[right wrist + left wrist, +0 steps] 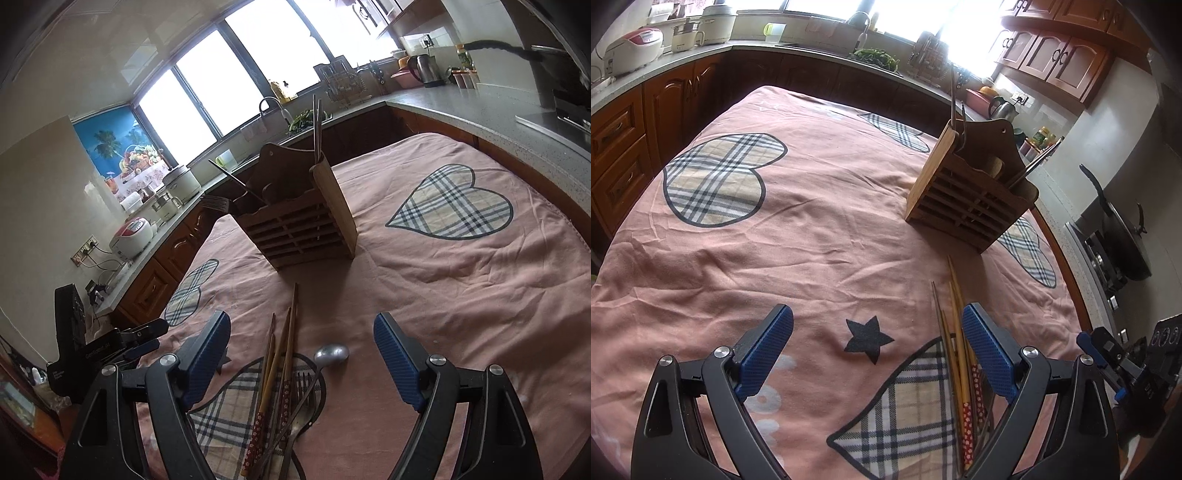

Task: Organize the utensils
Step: 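Grasp a bamboo chopstick with the left tool while the right grasps a metal spoon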

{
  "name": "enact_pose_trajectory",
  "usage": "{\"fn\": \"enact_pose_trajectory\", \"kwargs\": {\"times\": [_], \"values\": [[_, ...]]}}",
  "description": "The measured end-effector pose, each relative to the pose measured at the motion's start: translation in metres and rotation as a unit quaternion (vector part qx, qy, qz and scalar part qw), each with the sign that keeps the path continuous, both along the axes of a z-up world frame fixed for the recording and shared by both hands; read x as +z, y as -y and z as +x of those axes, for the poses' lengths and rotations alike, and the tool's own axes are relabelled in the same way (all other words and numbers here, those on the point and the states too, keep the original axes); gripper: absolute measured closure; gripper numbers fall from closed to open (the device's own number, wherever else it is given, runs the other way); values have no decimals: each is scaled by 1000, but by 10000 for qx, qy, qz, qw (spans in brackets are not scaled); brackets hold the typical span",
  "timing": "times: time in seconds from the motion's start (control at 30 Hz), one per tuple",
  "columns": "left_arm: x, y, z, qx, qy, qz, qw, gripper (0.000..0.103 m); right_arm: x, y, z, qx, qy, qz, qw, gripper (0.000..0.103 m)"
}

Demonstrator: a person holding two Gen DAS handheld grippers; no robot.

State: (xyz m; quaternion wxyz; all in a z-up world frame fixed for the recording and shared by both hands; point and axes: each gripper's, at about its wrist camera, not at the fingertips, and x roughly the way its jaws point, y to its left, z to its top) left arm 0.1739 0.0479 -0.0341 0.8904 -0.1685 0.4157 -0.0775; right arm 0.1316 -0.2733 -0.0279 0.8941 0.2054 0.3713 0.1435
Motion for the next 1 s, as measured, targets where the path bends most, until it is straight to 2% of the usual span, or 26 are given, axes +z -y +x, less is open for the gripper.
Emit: {"fn": "enact_pose_trajectory", "kwargs": {"times": [0.33, 0.47, 0.53, 0.6, 0.7, 0.8, 0.9, 0.97, 1.0], "values": [[-15, 0, 3, 17, -245, 70, 9997, 8, -34, -21, 4, 373, -591, 108, 9975, 22], [-19, -1, 7, 16, -306, 98, 9995, 8, -50, -24, 11, 434, -884, 168, 9950, 25], [-21, 0, 11, 6, -359, 117, 9993, 8, -56, -25, 15, 440, -1008, 229, 9937, 36], [-24, 1, 15, -20, -392, 100, 9992, 8, -63, -24, 20, 423, -1141, 304, 9921, 41], [-25, 7, 21, -105, -406, 164, 9990, 8, -70, -24, 28, 373, -1291, 303, 9905, 43], [-25, 16, 29, -227, -397, 230, 9987, 8, -76, -26, 35, 361, -1414, 250, 9890, 54], [-27, 28, 39, -376, -402, 319, 9980, 8, -83, -28, 41, 397, -1566, 280, 9865, 60], [-29, 38, 46, -499, -418, 409, 9970, 9, -88, -30, 44, 424, -1650, 327, 9848, 73], [-31, 43, 50, -556, -434, 436, 9966, 9, -90, -30, 45, 423, -1680, 311, 9844, 92]]}}
